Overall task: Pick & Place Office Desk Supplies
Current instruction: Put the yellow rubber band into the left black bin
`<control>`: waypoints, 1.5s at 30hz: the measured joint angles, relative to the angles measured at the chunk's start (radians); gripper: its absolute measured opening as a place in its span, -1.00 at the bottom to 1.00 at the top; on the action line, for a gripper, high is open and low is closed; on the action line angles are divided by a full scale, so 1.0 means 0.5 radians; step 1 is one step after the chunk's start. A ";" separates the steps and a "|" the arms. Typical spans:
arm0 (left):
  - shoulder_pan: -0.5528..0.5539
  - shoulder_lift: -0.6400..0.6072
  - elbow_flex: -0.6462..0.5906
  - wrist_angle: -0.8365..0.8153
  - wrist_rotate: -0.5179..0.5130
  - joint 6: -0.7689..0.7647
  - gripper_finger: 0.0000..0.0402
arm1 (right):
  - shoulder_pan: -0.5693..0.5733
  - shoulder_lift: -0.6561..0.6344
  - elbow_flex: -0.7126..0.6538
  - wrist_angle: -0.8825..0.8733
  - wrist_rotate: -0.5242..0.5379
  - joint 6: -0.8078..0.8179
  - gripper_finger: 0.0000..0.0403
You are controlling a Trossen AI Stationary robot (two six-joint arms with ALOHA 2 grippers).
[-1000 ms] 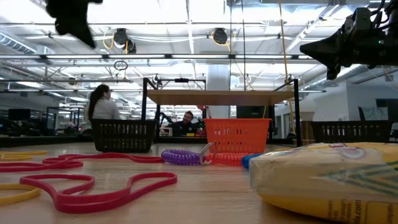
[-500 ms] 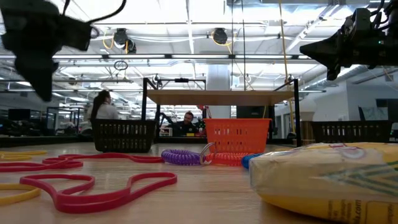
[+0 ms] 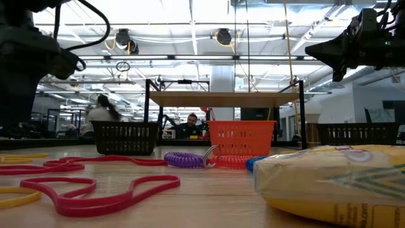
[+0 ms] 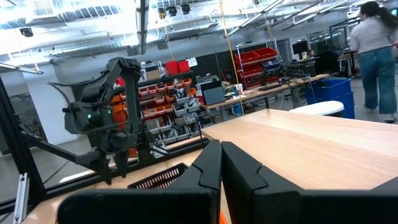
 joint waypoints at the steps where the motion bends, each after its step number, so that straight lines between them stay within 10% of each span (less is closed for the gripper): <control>1: -0.001 0.038 0.000 0.042 0.010 0.022 0.31 | 0.000 0.000 0.000 0.000 0.000 0.000 -1.00; 19: 0.070 0.559 0.014 0.115 0.135 0.130 0.00 | 0.000 -0.001 0.000 -0.060 0.000 0.007 -1.00; 32: 0.067 0.597 0.061 0.164 0.089 0.432 -0.96 | 0.000 0.001 0.000 -0.071 0.001 0.002 -1.00; 45: 0.023 -0.112 0.360 -0.120 -0.329 0.815 -0.99 | 0.000 0.004 0.000 -0.037 0.002 0.014 -1.00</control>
